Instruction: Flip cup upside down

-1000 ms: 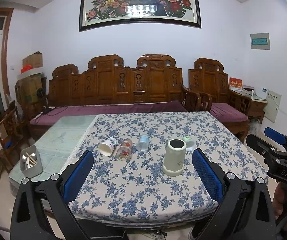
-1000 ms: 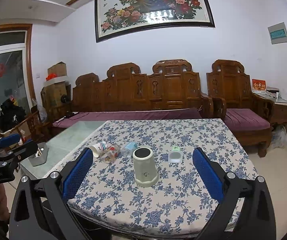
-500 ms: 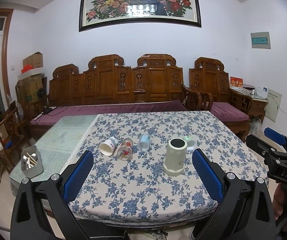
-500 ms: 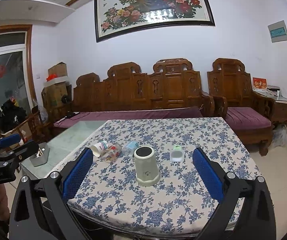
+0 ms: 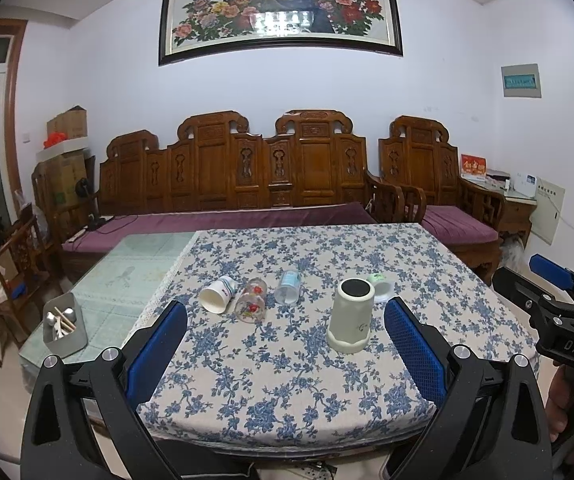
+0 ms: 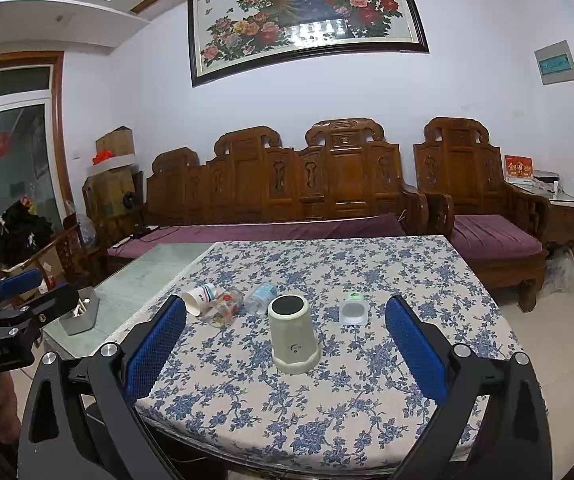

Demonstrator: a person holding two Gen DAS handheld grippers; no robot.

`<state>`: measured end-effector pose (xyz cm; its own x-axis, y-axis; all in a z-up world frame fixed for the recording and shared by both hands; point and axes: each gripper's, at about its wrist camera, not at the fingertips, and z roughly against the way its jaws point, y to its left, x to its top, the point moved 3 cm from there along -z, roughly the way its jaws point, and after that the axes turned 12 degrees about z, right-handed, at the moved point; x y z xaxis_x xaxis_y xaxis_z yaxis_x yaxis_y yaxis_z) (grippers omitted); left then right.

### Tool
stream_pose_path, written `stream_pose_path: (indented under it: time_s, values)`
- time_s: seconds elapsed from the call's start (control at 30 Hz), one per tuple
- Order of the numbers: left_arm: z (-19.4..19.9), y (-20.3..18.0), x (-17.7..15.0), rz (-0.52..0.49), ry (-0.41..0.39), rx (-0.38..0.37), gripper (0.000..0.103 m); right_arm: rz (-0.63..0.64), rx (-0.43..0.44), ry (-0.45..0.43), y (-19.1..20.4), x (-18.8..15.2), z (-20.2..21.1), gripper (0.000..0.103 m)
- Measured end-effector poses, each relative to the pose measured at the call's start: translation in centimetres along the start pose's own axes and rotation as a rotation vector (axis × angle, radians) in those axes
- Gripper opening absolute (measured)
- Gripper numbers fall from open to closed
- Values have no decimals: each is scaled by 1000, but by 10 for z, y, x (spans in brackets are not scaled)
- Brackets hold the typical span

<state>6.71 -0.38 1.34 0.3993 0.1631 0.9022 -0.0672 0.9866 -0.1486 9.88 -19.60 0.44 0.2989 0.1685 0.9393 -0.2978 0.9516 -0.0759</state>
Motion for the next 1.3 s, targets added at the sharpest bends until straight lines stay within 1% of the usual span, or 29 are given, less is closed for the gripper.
stream_pose_path:
  time_s: [1.3]
  values:
    - [0, -1, 0, -1, 1, 1, 95, -11, 6, 5, 5, 0, -1, 100]
